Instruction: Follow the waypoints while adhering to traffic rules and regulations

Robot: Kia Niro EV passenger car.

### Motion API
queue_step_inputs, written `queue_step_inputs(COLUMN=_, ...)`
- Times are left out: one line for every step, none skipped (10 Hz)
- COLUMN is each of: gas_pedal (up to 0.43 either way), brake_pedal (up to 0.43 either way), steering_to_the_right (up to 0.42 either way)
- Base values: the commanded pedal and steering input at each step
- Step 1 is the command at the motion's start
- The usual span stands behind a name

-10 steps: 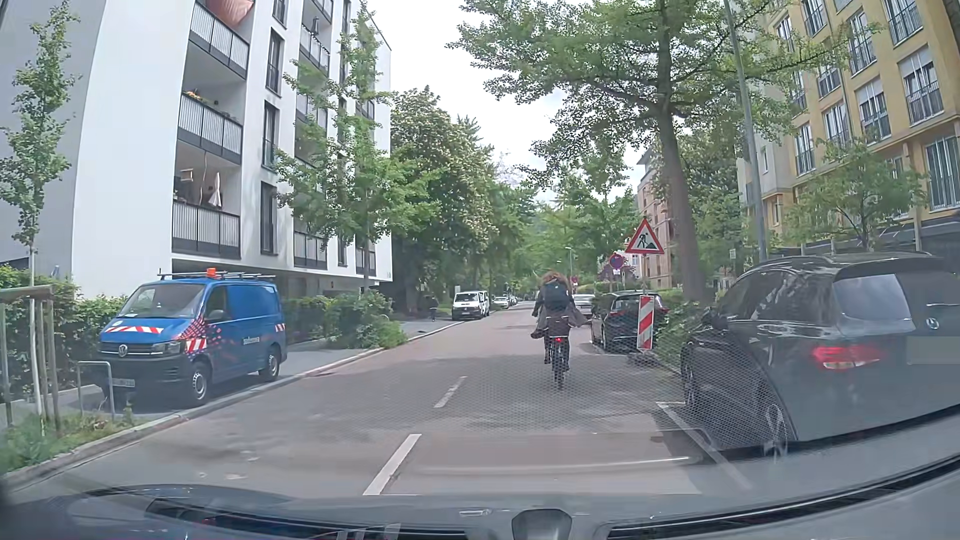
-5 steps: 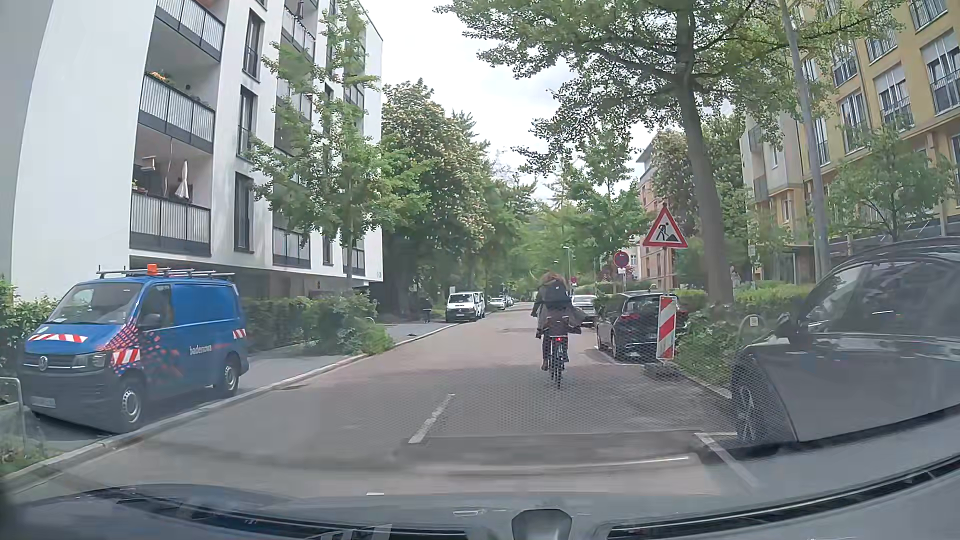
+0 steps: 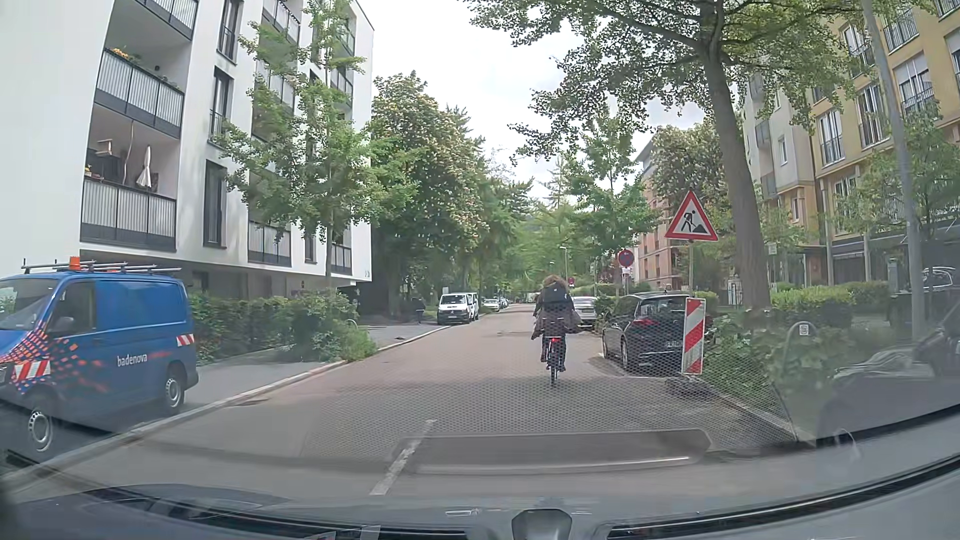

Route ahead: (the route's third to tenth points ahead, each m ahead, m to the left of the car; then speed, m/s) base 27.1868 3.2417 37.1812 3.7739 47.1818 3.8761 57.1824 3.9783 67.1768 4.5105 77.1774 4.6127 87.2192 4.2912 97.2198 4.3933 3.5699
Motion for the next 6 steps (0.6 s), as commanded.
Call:
queue_step_inputs(gas_pedal=0.0, brake_pedal=0.0, steering_to_the_right=0.022)
queue_step_inputs(gas_pedal=0.0, brake_pedal=0.0, steering_to_the_right=0.023)
queue_step_inputs(gas_pedal=0.0, brake_pedal=0.0, steering_to_the_right=0.023)
queue_step_inputs(gas_pedal=0.0, brake_pedal=0.0, steering_to_the_right=0.023)
queue_step_inputs(gas_pedal=0.0, brake_pedal=0.0, steering_to_the_right=0.023)
queue_step_inputs(gas_pedal=0.0, brake_pedal=0.0, steering_to_the_right=0.023)
